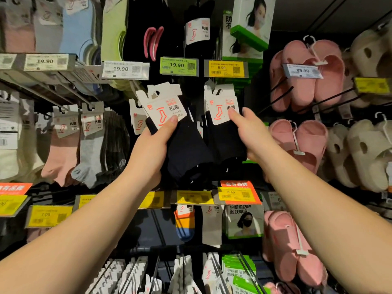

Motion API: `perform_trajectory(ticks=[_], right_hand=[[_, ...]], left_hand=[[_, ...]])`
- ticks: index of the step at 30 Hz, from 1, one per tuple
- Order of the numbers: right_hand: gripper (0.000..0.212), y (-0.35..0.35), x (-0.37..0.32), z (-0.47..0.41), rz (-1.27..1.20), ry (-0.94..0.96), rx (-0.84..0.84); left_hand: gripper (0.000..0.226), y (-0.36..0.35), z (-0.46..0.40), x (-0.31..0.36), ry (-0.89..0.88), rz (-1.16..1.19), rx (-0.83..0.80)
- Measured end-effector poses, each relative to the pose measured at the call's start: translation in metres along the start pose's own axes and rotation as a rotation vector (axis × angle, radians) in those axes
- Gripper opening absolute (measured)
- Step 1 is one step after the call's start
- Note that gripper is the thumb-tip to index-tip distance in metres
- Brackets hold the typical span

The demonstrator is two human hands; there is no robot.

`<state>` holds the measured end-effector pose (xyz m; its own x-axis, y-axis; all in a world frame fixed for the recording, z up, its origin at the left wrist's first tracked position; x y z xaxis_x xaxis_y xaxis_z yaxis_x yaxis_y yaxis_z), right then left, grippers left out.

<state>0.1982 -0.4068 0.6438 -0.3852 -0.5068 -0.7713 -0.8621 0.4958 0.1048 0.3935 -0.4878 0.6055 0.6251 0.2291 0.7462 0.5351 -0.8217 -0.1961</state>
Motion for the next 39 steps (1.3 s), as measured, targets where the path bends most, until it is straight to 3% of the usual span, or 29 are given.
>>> perform_trajectory(ticks=[4,7,14,18,22,30,32,35,37,39], right_hand=[[0.011,0.006,0.003,-0.009,0.131,0.056,0.024],[0.020,0.009,0.002,-0.016,0.162,0.071,0.032],[0.034,0.008,0.003,-0.035,-0.059,-0.033,0.017],[0.018,0.008,0.012,-0.040,0.063,-0.124,0.023],[0.043,0.009,0.018,-0.043,0.321,-0.195,0.071],[0.078,0.011,0.026,-0.038,0.480,-0.322,0.001],[0.073,0.015,0.026,-0.033,0.514,-0.305,0.062],[0.043,0.014,0.014,-0.016,0.580,-0.036,0.269],[0.031,-0.004,0.002,0.002,0.510,0.101,0.202],[0.037,-0.029,-0.005,0.016,0.340,0.095,-0.004]], left_hand=[[0.026,-0.003,0.000,0.001,0.013,0.021,-0.016],[0.033,-0.003,-0.002,0.001,0.034,0.037,-0.026],[0.030,-0.008,-0.003,-0.002,0.068,0.066,-0.066],[0.036,-0.010,-0.002,-0.003,0.078,0.046,-0.092],[0.036,-0.010,-0.001,-0.004,0.086,0.033,-0.094],[0.036,-0.004,0.003,-0.005,0.114,-0.020,-0.086],[0.036,-0.002,0.004,-0.006,0.116,-0.027,-0.085],[0.035,-0.001,0.005,-0.007,0.114,-0.025,-0.083],[0.034,-0.003,0.006,-0.007,0.119,-0.027,-0.086],[0.034,-0.006,0.005,-0.008,0.119,-0.030,-0.090]])
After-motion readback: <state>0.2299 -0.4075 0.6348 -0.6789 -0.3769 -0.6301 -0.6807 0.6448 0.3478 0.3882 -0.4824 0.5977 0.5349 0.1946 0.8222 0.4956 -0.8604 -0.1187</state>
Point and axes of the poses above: each hand's wrist, its own z-axis away from the middle knuckle, its own y-axis out of the back of the hand, x = y × z, the point moved 1 cm from there along -z, towards the middle knuckle, and after that the axes turned 15 degrees about -x, right-handed, at the moved point
